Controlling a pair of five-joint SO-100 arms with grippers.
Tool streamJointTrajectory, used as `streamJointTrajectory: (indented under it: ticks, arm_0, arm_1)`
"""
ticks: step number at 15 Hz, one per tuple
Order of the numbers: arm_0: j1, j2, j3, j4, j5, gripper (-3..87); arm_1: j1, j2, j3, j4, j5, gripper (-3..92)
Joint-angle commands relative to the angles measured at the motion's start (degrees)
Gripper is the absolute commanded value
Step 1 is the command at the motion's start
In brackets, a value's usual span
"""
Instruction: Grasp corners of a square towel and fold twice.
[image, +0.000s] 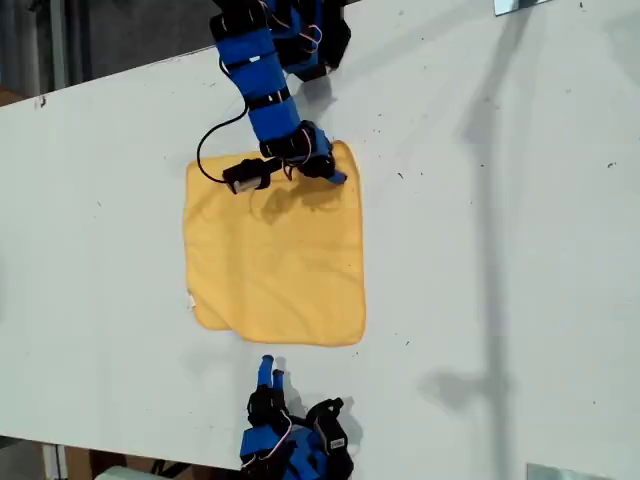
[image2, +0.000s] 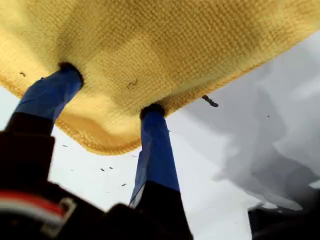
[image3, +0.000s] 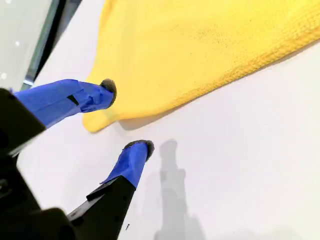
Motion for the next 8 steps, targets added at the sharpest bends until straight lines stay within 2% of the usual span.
streamJointTrajectory:
  ticks: [1, 3, 5, 6, 8]
  arm_0:
    - [1.49, 0.53, 0.18, -0.97, 0.44, 19.2]
    - [4.57, 0.35, -1.85, 0.18, -0.97, 17.8]
    - [13.18, -4.39, -7.29, 2.11, -5.45, 17.2]
    - [18.54, -12.57, -12.66, 0.97, -9.32, 16.7]
    - [26.02, -44.38, -31.46, -2.37, -11.87, 17.5]
  arm_1:
    - [-0.88, -0.35, -1.32, -0.97, 0.35, -0.1]
    - [-0.53, -0.35, -1.14, -1.05, 0.18, -0.1]
    - [-0.18, -0.26, -0.88, -1.14, 0.18, -0.1]
    - [0.00, -0.18, -0.88, -1.23, -0.18, -0.1]
    - [0.00, -0.18, -0.79, -1.23, -0.35, -0.1]
